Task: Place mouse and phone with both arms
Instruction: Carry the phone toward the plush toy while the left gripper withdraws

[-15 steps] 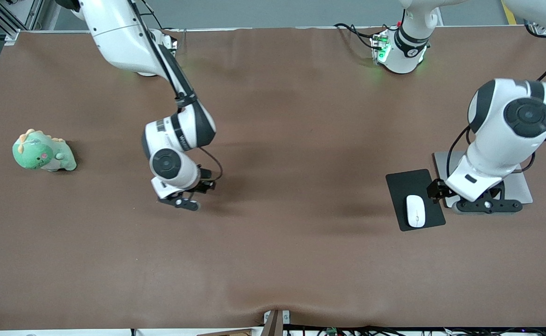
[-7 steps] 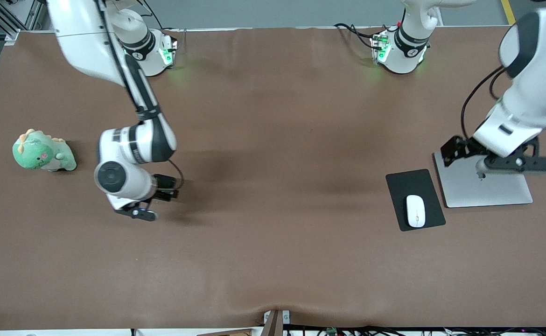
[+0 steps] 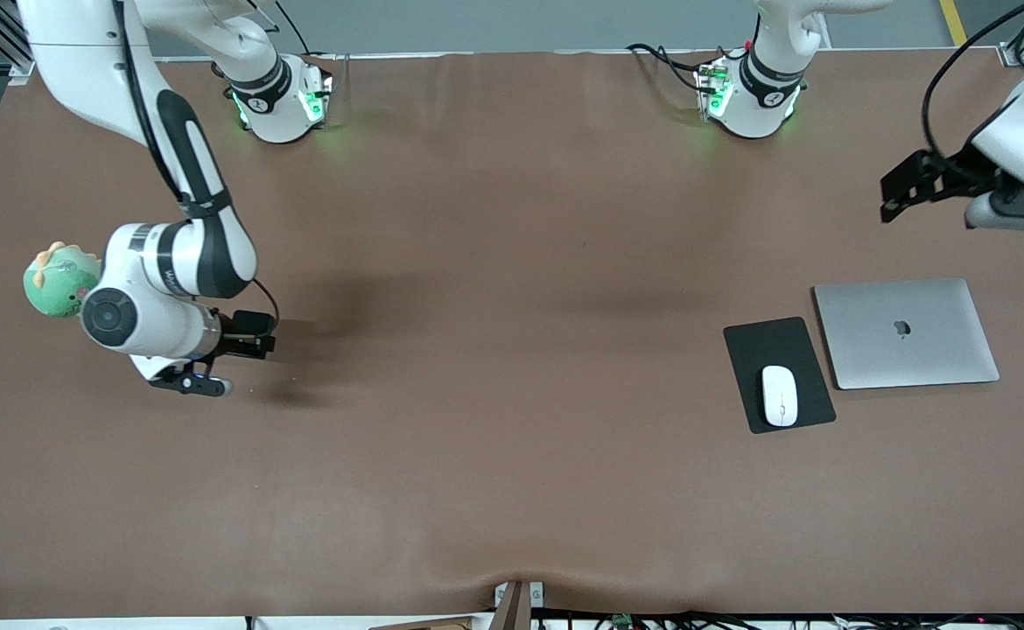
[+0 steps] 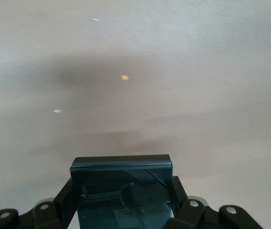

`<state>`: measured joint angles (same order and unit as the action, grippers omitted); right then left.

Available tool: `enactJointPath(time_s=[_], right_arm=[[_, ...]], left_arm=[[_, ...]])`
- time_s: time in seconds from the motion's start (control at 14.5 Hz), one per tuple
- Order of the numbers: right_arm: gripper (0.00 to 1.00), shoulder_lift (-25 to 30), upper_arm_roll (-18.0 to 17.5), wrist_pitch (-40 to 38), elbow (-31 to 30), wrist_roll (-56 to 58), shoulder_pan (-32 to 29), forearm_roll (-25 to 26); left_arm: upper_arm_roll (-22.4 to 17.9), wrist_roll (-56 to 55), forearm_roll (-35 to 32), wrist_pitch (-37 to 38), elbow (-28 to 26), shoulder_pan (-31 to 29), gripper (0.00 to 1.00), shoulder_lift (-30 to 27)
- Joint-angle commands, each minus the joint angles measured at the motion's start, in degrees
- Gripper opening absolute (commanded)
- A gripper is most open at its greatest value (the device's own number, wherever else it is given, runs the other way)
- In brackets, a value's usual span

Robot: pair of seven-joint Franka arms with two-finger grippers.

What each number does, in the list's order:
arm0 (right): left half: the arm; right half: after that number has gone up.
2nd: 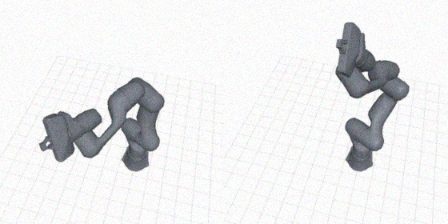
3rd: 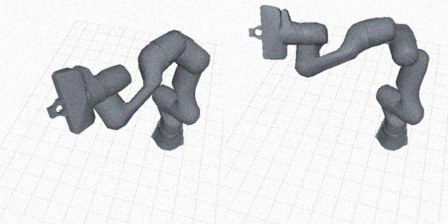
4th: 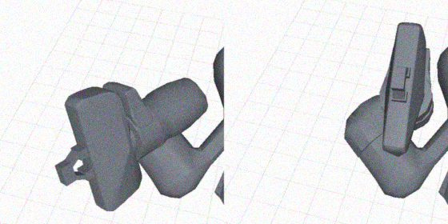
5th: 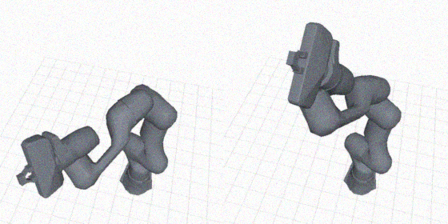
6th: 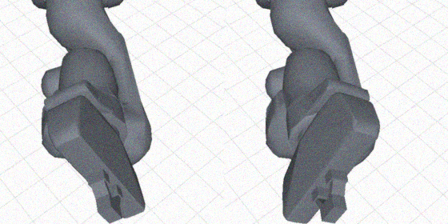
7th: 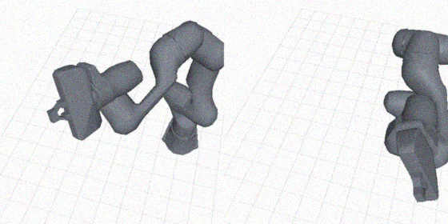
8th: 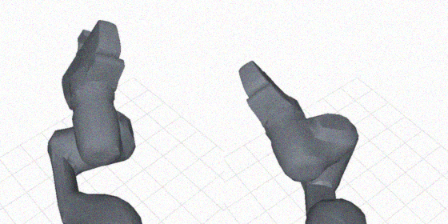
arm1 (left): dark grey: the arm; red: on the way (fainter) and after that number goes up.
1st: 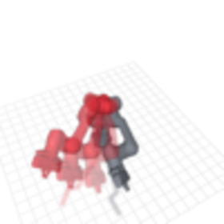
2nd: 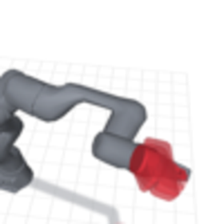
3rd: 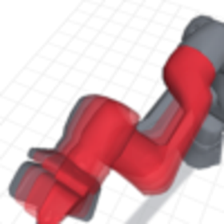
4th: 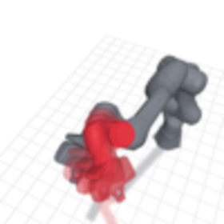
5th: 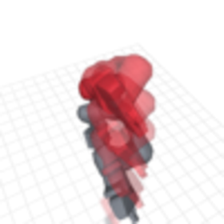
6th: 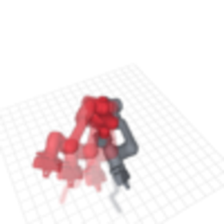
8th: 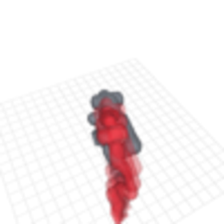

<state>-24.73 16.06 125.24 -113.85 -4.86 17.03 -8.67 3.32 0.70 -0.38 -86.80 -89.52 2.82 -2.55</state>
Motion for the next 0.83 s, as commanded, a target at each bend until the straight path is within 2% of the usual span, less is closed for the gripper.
enactJointPath(time_s=[0.0, 0.48, 0.76], right_arm=[[0.0, 4.6, -1.03, 1.67, -5.76, 4.06, -3.05, 0.84], [0.0, 5.22, -0.85, 10.89, -12.7, 14.0, -9.38, 0.93], [0.0, 4.87, -0.85, 12.65, -14.38, 16.89, -11.05, 0.93]], left_arm=[[0.02, 1.15, 1.43, 1.37, 1.11, -0.71, 1.0, 1.14], [0.11, 0.18, 2.05, 1.28, 1.46, -0.8, 1.0, 1.94], [-0.59, 1.24, 1.69, 1.72, 1.28, -2.45, 1.0, 0.88]])
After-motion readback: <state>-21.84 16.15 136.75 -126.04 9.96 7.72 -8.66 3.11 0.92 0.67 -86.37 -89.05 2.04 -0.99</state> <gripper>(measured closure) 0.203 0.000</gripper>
